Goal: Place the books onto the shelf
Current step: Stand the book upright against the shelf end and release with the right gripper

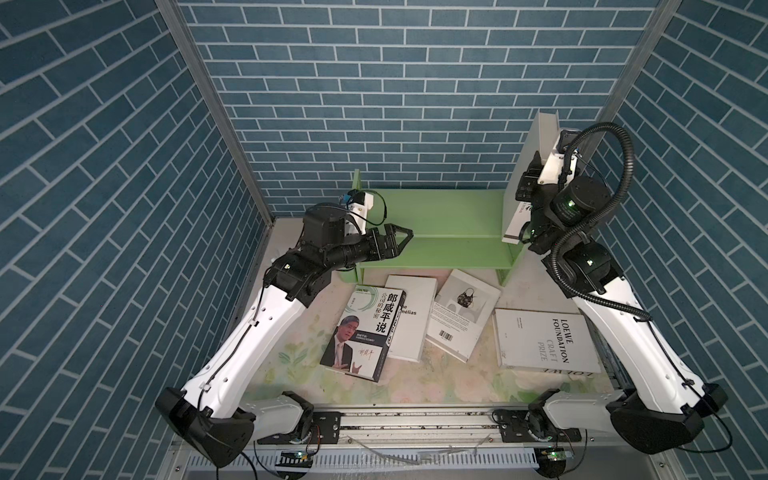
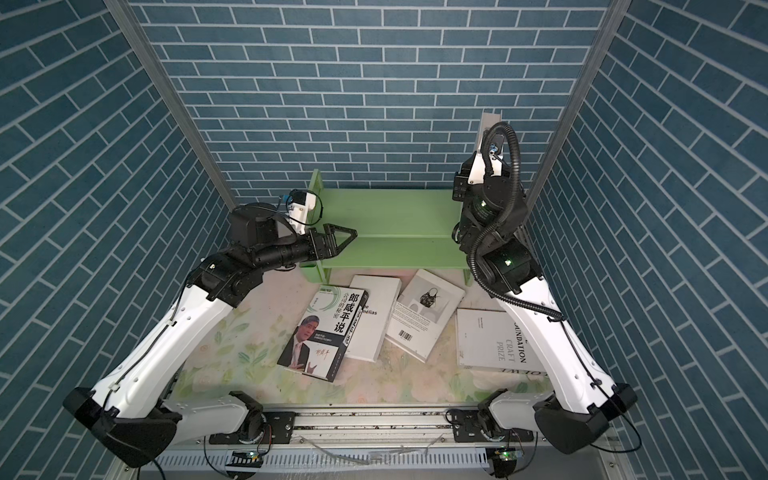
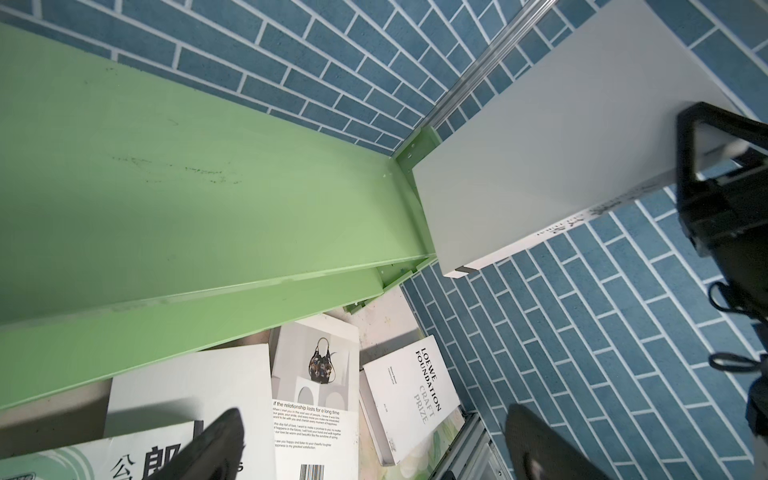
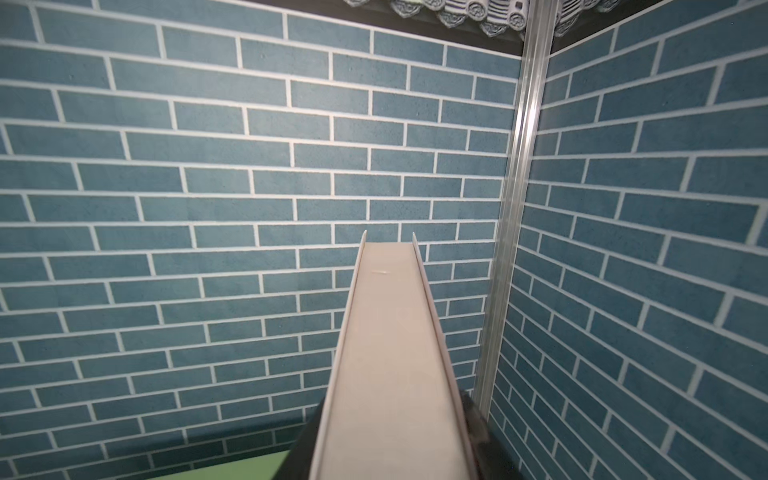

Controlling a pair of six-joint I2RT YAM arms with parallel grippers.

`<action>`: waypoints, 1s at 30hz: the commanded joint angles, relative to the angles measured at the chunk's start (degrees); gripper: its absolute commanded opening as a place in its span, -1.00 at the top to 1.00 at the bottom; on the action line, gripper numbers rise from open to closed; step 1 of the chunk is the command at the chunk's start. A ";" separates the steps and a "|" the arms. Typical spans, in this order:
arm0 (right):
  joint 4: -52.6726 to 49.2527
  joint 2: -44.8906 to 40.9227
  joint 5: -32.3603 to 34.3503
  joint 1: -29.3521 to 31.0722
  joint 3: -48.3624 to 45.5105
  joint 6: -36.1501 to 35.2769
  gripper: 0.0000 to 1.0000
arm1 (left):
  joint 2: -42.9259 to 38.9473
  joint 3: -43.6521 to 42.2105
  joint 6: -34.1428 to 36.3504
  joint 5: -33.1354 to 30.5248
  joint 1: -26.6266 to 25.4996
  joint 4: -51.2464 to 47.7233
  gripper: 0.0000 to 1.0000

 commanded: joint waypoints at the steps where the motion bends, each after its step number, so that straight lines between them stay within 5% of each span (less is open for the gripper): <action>1: -5.51 1.54 -6.83 -3.08 5.14 0.06 0.26 | 0.54 -1.11 3.15 1.35 -0.25 4.75 -0.99; 6: -13.01 4.46 -12.87 -7.61 9.88 1.48 0.27 | 3.35 -0.36 1.01 1.03 -0.30 9.25 -0.99; 18: -8.63 4.70 -24.61 -20.74 2.70 8.54 0.30 | 8.09 -1.26 -3.55 -6.65 -2.31 16.86 -0.99; 30: -16.23 8.44 -30.72 -22.61 7.79 4.91 0.30 | 12.03 0.77 -4.94 -9.37 -3.98 16.40 -0.99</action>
